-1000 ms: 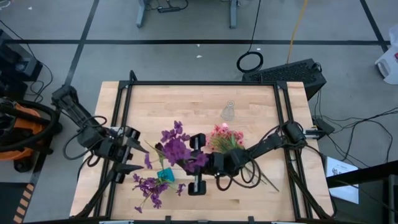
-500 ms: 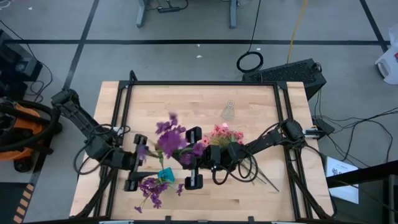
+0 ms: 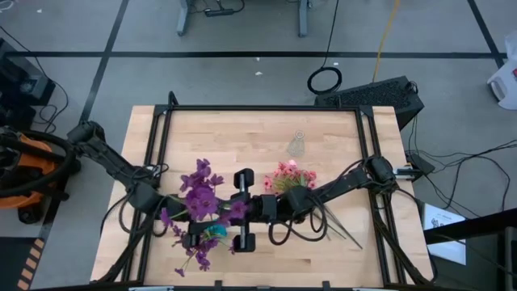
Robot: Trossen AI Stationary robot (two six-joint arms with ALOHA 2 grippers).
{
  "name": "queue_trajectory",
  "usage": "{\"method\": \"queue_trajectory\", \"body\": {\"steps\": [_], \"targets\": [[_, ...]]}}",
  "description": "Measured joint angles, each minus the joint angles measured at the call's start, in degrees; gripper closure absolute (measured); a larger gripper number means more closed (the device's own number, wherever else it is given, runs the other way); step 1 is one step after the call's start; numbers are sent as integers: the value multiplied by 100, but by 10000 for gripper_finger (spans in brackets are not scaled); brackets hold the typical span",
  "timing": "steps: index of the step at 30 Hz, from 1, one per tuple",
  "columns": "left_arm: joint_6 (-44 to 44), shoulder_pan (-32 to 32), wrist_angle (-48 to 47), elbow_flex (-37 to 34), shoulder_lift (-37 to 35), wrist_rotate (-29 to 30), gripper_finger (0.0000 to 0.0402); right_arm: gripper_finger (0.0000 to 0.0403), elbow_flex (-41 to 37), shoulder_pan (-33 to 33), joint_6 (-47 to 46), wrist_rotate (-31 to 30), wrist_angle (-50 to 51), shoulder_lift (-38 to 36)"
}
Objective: Sort flowers into vase by color
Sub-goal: Put the violet flower into the blue vase
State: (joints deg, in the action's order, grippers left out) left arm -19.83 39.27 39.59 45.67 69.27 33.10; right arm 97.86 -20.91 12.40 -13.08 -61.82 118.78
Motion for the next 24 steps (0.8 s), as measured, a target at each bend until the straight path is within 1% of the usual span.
{"method": "queue_trajectory", "body": {"steps": [4, 8, 12, 17, 24], "targets": [[138, -163, -83, 8, 53, -3, 171, 397, -7, 9, 15, -5, 12, 0], [314, -292, -467, 9, 64, -94, 177, 396, -7, 9, -69, -15, 114, 0], [393, -334, -572, 9, 64, -115, 208, 396, -7, 7, -113, -24, 349, 0], [416, -347, -615, 9, 64, -118, 252, 396, -11, -14, -117, -22, 381, 0], [448, -367, -631, 9, 64, -150, 294, 396, -11, -26, -96, 7, 383, 0]]}}
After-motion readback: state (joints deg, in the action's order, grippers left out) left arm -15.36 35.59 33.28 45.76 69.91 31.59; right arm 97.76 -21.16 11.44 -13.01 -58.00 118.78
